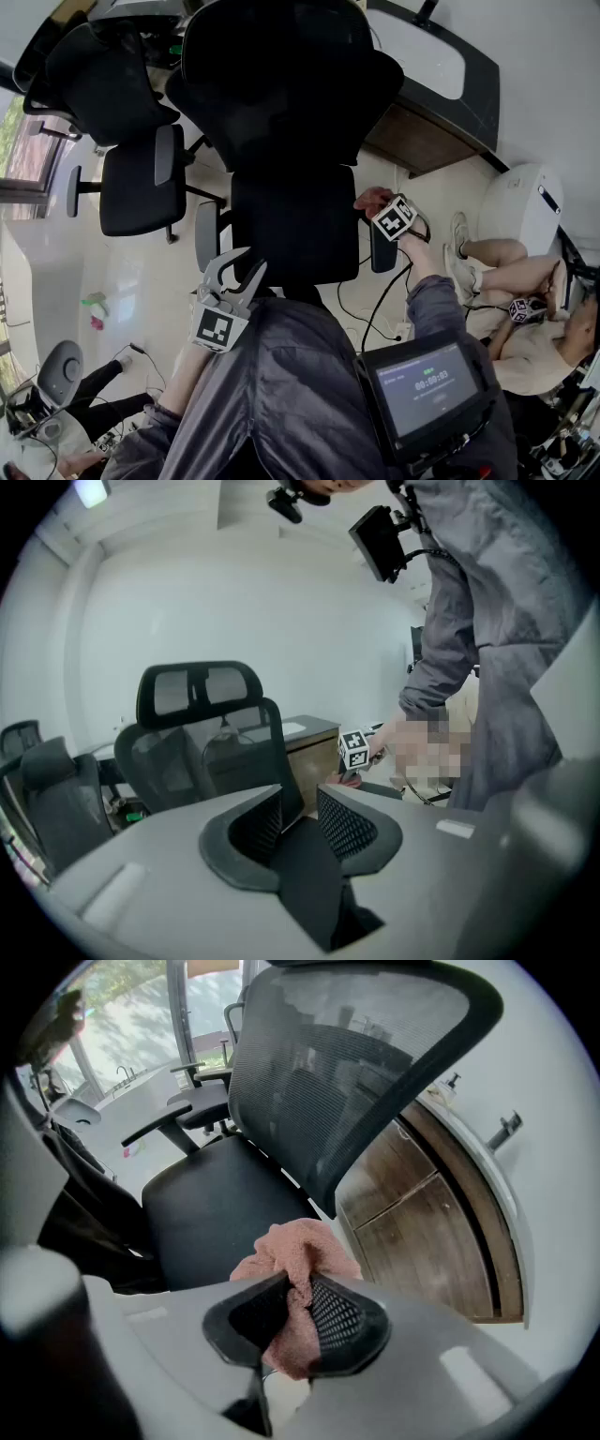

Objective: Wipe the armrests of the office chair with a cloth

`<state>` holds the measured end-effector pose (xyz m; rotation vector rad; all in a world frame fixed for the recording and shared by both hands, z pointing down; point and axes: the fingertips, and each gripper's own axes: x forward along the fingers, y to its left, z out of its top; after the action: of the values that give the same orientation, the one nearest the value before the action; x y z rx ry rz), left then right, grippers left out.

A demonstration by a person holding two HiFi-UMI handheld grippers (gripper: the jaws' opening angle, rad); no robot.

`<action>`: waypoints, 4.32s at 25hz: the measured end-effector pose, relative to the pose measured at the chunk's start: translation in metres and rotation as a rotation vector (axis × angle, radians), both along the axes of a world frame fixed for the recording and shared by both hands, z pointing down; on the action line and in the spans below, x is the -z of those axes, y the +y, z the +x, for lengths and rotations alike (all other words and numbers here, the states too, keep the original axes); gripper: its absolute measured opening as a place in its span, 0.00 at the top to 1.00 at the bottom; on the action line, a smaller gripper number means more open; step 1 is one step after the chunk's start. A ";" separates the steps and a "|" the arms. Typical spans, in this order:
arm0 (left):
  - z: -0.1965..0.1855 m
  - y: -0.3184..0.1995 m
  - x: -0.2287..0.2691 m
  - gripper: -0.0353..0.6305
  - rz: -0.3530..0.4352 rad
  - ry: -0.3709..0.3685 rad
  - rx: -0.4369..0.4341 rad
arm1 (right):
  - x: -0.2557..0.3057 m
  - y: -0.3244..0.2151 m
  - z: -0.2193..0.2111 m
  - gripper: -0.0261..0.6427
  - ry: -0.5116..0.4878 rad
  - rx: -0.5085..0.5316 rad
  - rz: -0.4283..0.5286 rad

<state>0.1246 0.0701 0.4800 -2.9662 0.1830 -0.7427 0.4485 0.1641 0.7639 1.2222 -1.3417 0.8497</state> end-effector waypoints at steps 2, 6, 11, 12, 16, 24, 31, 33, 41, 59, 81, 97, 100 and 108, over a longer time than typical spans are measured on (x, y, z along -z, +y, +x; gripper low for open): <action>0.000 0.001 -0.008 0.74 -0.036 0.001 0.020 | 0.002 -0.010 -0.004 0.87 -0.033 0.018 0.042; 0.005 0.008 -0.019 0.75 -0.082 -0.014 0.011 | 0.006 0.013 0.003 0.87 -0.022 -0.032 -0.014; 0.023 0.019 -0.013 0.75 -0.081 0.040 -0.045 | 0.006 0.066 -0.025 0.87 -0.076 -0.072 -0.073; 0.024 0.020 -0.013 0.75 -0.081 0.054 -0.050 | 0.005 0.077 -0.037 0.87 -0.091 -0.075 -0.081; 0.026 0.026 -0.014 0.75 -0.086 0.076 -0.074 | 0.004 0.114 -0.080 0.87 -0.140 -0.054 -0.074; 0.028 0.027 -0.011 0.76 -0.086 0.086 -0.083 | 0.009 0.161 -0.135 0.87 -0.252 0.007 -0.090; 0.023 0.018 -0.006 0.77 -0.072 0.084 -0.051 | 0.016 0.121 -0.099 0.87 -0.181 0.068 -0.035; 0.020 0.014 -0.005 0.77 -0.069 0.081 -0.044 | 0.017 0.100 -0.078 0.87 -0.123 0.055 -0.026; -0.002 -0.005 -0.008 0.77 -0.059 0.067 0.013 | 0.013 -0.004 -0.012 0.87 0.040 0.019 0.066; 0.015 0.003 -0.008 0.77 -0.075 0.084 -0.095 | 0.014 0.095 -0.092 0.87 -0.039 -0.033 0.024; 0.009 0.004 -0.011 0.77 -0.072 0.068 -0.060 | 0.013 0.072 -0.036 0.87 -0.035 -0.105 0.038; -0.019 -0.005 -0.013 0.77 -0.084 0.047 0.058 | 0.007 0.054 -0.024 0.87 0.013 -0.157 -0.013; -0.019 -0.007 -0.015 0.77 -0.089 0.054 0.065 | 0.003 0.082 -0.044 0.87 -0.037 -0.174 -0.038; -0.041 -0.013 -0.013 0.77 -0.101 0.070 0.110 | 0.007 0.148 -0.106 0.87 -0.121 -0.136 -0.130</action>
<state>0.0833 0.0573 0.4926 -3.1020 0.3256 -0.6787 0.3425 0.3126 0.7571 1.1861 -1.2884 1.1055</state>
